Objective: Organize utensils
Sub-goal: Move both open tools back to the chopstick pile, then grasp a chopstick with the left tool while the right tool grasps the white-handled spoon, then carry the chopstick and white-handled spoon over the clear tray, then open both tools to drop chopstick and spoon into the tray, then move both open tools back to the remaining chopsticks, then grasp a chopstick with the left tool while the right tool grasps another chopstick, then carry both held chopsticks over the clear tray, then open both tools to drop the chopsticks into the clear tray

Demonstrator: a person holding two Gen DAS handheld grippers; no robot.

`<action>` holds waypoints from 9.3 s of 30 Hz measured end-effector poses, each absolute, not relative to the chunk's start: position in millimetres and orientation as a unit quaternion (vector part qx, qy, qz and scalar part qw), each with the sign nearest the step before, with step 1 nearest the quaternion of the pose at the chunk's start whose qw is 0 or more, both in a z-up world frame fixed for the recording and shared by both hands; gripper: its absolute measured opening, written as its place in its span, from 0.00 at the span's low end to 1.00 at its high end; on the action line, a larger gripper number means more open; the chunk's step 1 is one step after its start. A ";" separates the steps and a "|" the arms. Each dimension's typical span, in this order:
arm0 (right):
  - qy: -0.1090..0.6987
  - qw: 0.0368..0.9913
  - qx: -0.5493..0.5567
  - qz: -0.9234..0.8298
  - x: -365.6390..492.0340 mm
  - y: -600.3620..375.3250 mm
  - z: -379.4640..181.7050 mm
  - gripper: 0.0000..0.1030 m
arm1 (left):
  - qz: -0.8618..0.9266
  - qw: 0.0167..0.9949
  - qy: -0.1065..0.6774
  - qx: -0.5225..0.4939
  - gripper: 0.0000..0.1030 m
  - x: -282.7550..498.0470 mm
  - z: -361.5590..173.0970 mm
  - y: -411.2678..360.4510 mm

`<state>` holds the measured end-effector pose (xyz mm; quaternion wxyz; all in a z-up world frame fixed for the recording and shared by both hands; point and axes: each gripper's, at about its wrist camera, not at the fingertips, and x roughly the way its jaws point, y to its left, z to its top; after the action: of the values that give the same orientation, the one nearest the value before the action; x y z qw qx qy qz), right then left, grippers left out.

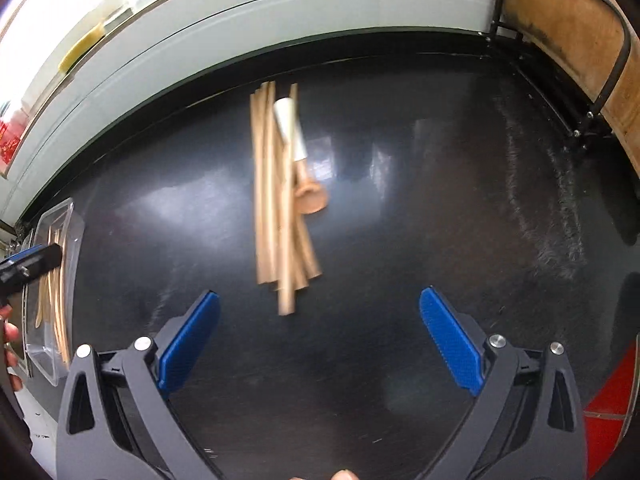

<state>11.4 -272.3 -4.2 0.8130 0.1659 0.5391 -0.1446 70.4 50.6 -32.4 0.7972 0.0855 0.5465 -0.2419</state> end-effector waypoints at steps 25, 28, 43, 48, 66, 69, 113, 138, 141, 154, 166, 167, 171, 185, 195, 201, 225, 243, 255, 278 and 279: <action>0.578 0.808 0.107 -0.051 65.9 -352.5 -36.7 0.94 | -0.168 0.781 0.593 0.099 0.95 131.2 -105.9 -100.7; 0.581 0.806 0.102 -0.046 72.0 -353.4 -40.7 0.94 | -0.146 0.784 0.591 0.118 0.95 139.0 -109.6 -95.7; 0.577 0.813 0.071 -0.016 138.0 -344.9 -55.0 0.94 | -0.163 0.781 0.576 0.180 0.95 161.7 -102.4 -100.0; 0.579 0.814 0.047 -0.017 148.7 -336.1 -58.5 0.94 | -0.171 0.775 0.590 0.145 0.95 176.4 -103.8 -91.2; 0.538 0.842 0.020 -0.036 171.5 -310.8 -74.7 0.95 | -0.181 0.791 0.568 0.139 0.95 220.7 -91.3 -76.4; 0.547 0.836 0.023 -0.040 174.5 -305.5 -73.5 0.95 | -0.177 0.791 0.569 0.135 0.94 215.3 -88.7 -84.4; 0.510 0.835 0.166 0.122 162.5 69.4 -5.9 0.14 | -0.172 0.838 0.518 -0.001 0.05 131.5 15.4 333.3; 0.525 0.832 0.149 0.097 178.1 94.5 -15.8 0.14 | -0.197 0.826 0.528 -0.005 0.05 149.1 -12.2 336.8; 0.529 0.837 0.112 0.081 180.2 99.3 -13.5 0.16 | -0.183 0.832 0.523 -0.015 0.06 152.6 -8.5 337.4; 0.485 0.874 0.006 0.029 122.7 19.6 -15.2 0.94 | -0.136 0.857 0.496 -0.004 0.95 166.0 21.6 289.9; 0.511 0.846 0.084 -0.126 58.4 -204.7 -45.1 0.94 | -0.259 0.804 0.530 0.076 0.94 128.2 -23.1 44.5; 0.515 0.844 0.082 -0.125 56.6 -215.8 -47.7 0.94 | -0.267 0.797 0.536 0.081 0.94 127.4 -30.8 18.2; 0.527 0.839 0.080 -0.109 58.5 -256.5 -61.4 0.94 | -0.262 0.785 0.552 0.096 0.95 132.4 -57.2 -51.3; 0.546 0.836 0.035 -0.051 100.4 -292.2 -89.9 0.94 | -0.179 0.783 0.581 0.135 0.95 147.1 -102.8 -110.3; 0.540 0.838 0.061 -0.049 109.7 -320.1 -91.6 0.94 | -0.165 0.792 0.573 0.135 0.95 151.8 -91.2 -121.1; 0.539 0.840 0.025 -0.045 117.1 -315.5 -96.2 0.94 | -0.125 0.793 0.583 0.127 0.95 157.1 -102.7 -119.1; 0.511 0.859 0.020 -0.030 137.5 -289.1 -81.4 0.07 | -0.188 0.814 0.536 0.124 0.05 126.5 -81.5 -135.3; 0.511 0.829 0.225 0.045 94.8 -231.5 -24.1 0.07 | -0.220 0.810 0.544 0.008 0.05 90.4 -18.2 11.3; 0.493 0.835 0.183 0.164 97.0 -49.3 33.9 0.07 | -0.158 0.837 0.522 -0.041 0.05 92.3 30.6 231.8; 0.520 0.830 0.182 0.084 134.4 88.5 -4.7 0.07 | -0.209 0.799 0.564 -0.008 0.06 151.5 -19.8 297.3; 0.526 0.828 0.172 0.084 139.6 90.8 -6.3 0.07 | -0.196 0.798 0.571 -0.003 0.07 159.6 -20.9 297.0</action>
<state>139.6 90.8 -6.3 0.8283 0.1723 0.5265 0.0839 159.6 297.0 -20.9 0.7975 -0.0035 0.5706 -0.1959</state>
